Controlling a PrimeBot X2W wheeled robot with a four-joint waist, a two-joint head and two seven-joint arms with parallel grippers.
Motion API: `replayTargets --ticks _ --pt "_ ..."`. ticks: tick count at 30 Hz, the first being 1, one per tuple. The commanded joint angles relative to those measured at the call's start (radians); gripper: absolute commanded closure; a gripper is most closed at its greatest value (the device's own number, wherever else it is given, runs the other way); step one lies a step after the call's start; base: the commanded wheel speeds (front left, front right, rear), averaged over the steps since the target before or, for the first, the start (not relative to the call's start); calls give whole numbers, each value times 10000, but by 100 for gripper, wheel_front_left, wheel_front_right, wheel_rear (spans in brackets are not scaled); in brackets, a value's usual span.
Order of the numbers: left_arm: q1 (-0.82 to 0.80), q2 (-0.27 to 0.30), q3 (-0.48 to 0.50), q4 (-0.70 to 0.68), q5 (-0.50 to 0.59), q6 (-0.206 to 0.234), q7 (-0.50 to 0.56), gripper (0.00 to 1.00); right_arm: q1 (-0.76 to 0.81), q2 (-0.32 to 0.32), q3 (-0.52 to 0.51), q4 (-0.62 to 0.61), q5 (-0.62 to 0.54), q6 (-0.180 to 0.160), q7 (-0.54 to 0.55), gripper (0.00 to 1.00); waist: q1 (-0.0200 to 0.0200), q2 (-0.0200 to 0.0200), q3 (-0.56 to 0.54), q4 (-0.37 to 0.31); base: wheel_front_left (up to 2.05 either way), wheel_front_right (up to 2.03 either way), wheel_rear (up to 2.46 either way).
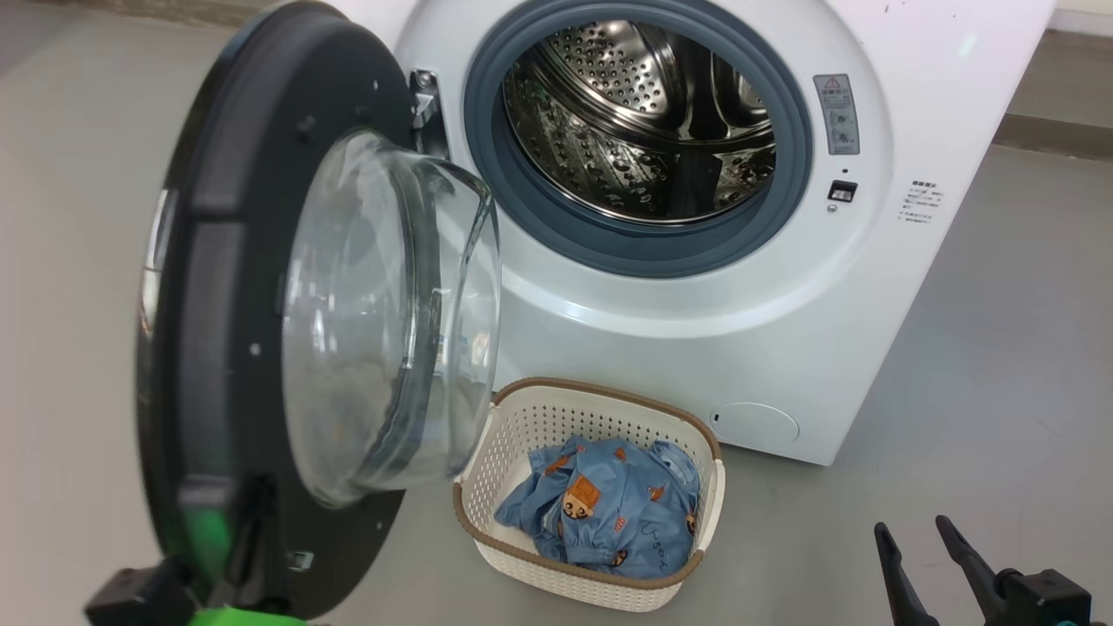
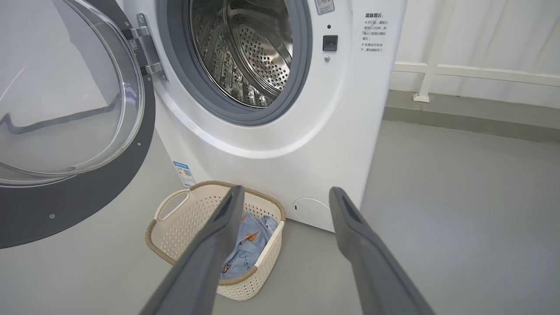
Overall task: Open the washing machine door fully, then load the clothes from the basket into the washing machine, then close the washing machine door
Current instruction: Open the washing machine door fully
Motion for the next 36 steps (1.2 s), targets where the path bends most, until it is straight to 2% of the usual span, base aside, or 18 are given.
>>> replayTargets --ticks 1,8,22,36 --pt "-610 242 668 29 -100 190 -164 100 -134 -162 296 -219 71 16 -120 0 0 0 -36 53 0 0 0" --pt "-1226 638 1613 1332 -357 372 -642 100 -41 -197 450 -236 90 16 -120 0 0 0 -91 -2 0 0 0" --pt "-3089 1626 2733 4761 -348 174 -1550 100 77 -355 526 -170 99 16 -120 0 0 0 -26 -339 0 0 0" --pt "-3740 1877 3374 5807 -24 -83 -1654 100 13 -254 474 -93 99 16 -120 0 0 0 -64 -501 0 0 0"
